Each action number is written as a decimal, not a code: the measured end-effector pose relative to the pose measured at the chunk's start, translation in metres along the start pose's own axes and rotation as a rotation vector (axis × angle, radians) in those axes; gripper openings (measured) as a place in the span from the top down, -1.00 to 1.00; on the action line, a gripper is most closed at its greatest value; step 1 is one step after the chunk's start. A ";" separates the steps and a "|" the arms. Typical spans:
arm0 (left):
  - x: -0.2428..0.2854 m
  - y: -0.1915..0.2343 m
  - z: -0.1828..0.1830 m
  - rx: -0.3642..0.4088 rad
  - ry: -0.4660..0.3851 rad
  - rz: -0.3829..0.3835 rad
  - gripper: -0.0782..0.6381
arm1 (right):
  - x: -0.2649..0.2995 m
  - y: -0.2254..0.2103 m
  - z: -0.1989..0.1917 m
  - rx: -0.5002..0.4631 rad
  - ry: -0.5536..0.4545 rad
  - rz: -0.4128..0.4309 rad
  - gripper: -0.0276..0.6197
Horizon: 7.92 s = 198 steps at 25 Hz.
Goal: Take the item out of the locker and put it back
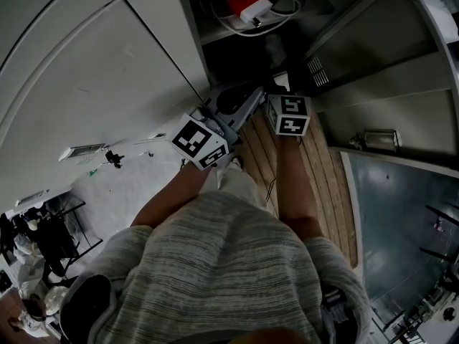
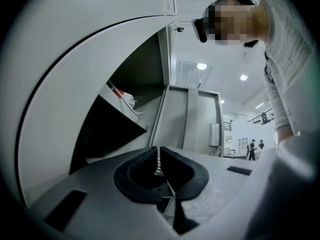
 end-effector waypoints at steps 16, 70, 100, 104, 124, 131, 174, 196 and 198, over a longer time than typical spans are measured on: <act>-0.035 -0.012 0.000 0.032 0.008 -0.005 0.75 | -0.041 0.063 0.027 -0.019 0.090 0.250 0.09; -0.056 -0.026 0.001 0.079 0.045 -0.066 0.75 | -0.081 0.067 0.004 0.334 0.050 0.386 0.28; -0.037 -0.068 0.015 0.042 0.023 -0.307 0.75 | -0.252 0.047 0.073 0.331 -0.358 0.173 0.27; -0.034 -0.071 0.017 0.049 0.017 -0.325 0.75 | -0.264 0.049 0.096 0.322 -0.422 0.177 0.27; -0.025 -0.068 0.020 0.054 0.017 -0.313 0.75 | -0.273 0.055 0.124 0.268 -0.479 0.205 0.28; -0.023 -0.065 0.018 0.048 0.020 -0.309 0.75 | -0.264 0.053 0.112 0.278 -0.433 0.209 0.27; -0.065 -0.035 -0.003 0.040 0.072 -0.176 0.75 | -0.104 0.072 -0.013 0.241 0.067 0.302 0.27; -0.058 -0.024 -0.008 0.055 0.081 -0.131 0.75 | -0.012 0.078 -0.010 0.005 0.180 0.251 0.27; -0.058 -0.022 -0.009 0.051 0.079 -0.122 0.75 | -0.010 0.079 -0.010 -0.019 0.200 0.256 0.26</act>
Point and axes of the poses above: the fingertips, and each gripper's own axes: x forward along the fingers, y to its left, z out of its top, the point moved 6 cm from there along -x, backward along the fingers, and after that the axes turned 7 degrees about x, right-handed, at the moved point
